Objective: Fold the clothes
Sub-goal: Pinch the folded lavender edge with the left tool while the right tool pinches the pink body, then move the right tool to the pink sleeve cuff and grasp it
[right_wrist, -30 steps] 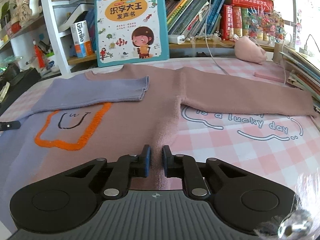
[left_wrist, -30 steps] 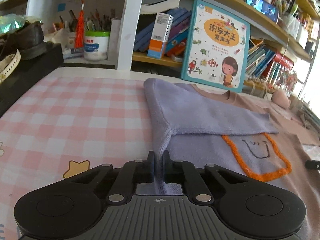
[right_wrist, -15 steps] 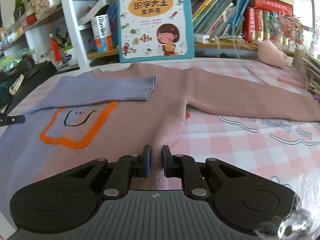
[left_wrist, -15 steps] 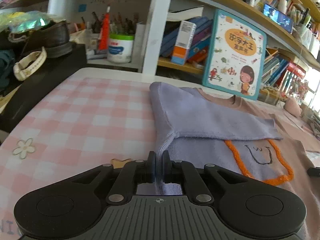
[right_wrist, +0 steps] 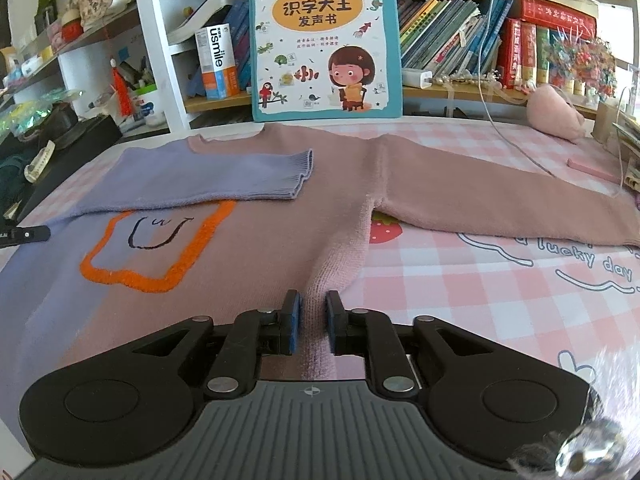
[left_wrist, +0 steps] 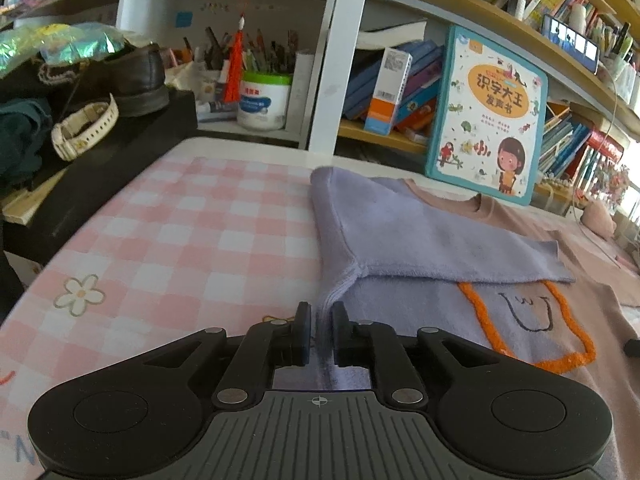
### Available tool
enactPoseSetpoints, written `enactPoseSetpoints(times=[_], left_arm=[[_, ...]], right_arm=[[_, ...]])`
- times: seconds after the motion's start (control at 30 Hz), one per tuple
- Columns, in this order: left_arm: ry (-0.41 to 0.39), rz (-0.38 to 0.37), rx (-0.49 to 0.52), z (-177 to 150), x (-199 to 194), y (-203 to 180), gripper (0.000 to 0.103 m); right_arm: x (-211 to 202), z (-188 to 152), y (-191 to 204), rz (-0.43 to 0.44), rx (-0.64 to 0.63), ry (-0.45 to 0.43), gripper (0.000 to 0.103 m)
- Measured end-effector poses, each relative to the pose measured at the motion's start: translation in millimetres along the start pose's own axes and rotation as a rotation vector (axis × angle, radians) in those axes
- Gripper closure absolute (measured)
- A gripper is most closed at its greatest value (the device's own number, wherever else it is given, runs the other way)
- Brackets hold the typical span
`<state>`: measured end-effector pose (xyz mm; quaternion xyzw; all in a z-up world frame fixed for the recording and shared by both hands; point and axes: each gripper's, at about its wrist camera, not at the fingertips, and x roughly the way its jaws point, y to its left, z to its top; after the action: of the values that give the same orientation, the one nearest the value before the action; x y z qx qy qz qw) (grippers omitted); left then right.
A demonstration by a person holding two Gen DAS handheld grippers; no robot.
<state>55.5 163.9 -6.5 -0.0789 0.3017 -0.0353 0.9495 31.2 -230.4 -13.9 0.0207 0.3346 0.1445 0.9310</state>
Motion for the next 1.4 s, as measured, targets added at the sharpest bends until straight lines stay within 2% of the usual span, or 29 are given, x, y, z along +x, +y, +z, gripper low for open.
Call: enactPoseSetpoints(times=[0.03, 0.07, 0.1, 0.17, 0.23, 0.3, 0.4, 0.53, 0.63, 0.77, 0.87, 1.17, 1.4], left_arm=[[-0.007, 0.005, -0.001, 1.3, -2.4, -0.3, 0.09], [-0.017, 0.011, 0.0, 2.8, -4.9, -1.0, 0.09], [-0.032, 0.023, 0.005, 4.6, -8.1, -2.8, 0.088], [-0.07, 0.051, 0.027, 9.2, -15.3, -8.4, 0.085], [-0.108, 0.061, 0.055, 14.8, -22.4, -15.8, 0.076], [-0.142, 0.033, 0.072, 19.3, -28.7, -24.3, 0.057], [-0.162, -0.029, 0.102, 22.3, -29.6, -40.0, 0.048], [-0.142, -0.063, 0.156, 17.7, -18.4, -59.0, 0.046], [-0.109, -0.076, 0.16, 12.9, -8.1, -63.6, 0.045], [-0.075, -0.085, 0.17, 6.4, -1.5, -66.2, 0.027], [-0.049, -0.075, 0.208, 0.5, 1.8, -70.5, 0.022], [0.022, -0.038, 0.291, -12.7, 2.3, -74.3, 0.02], [0.035, -0.028, 0.263, -13.3, 2.7, -68.9, 0.017]], right_arm=[[-2.0, 0.5, -0.9, -0.003, 0.003, -0.008, 0.079], [-4.5, 1.6, -2.0, 0.001, 0.006, -0.02, 0.065], [-7.4, 2.9, -3.2, 0.005, 0.009, -0.033, 0.056], [-13.5, 7.8, -5.9, 0.0, 0.012, -0.06, 0.055], [-18.4, 13.1, -9.5, -0.023, 0.009, -0.082, 0.05], [-22.2, 17.4, -14.3, -0.049, 0.006, -0.099, 0.045], [-24.3, 21.6, -26.3, -0.084, 0.019, -0.109, 0.045], [-26.8, 24.9, -42.6, -0.127, 0.038, -0.117, 0.043], [-30.0, 26.5, -55.2, -0.168, 0.034, -0.12, 0.037], [-29.7, 29.3, -78.7, -0.234, 0.025, -0.11, 0.034], [-25.7, 32.7, -102.5, -0.27, 0.045, -0.092, 0.034], [-23.7, 44.3, -176.8, -0.374, 0.157, -0.057, 0.034], [-21.7, 51.5, -211.8, -0.412, 0.224, -0.053, 0.034]])
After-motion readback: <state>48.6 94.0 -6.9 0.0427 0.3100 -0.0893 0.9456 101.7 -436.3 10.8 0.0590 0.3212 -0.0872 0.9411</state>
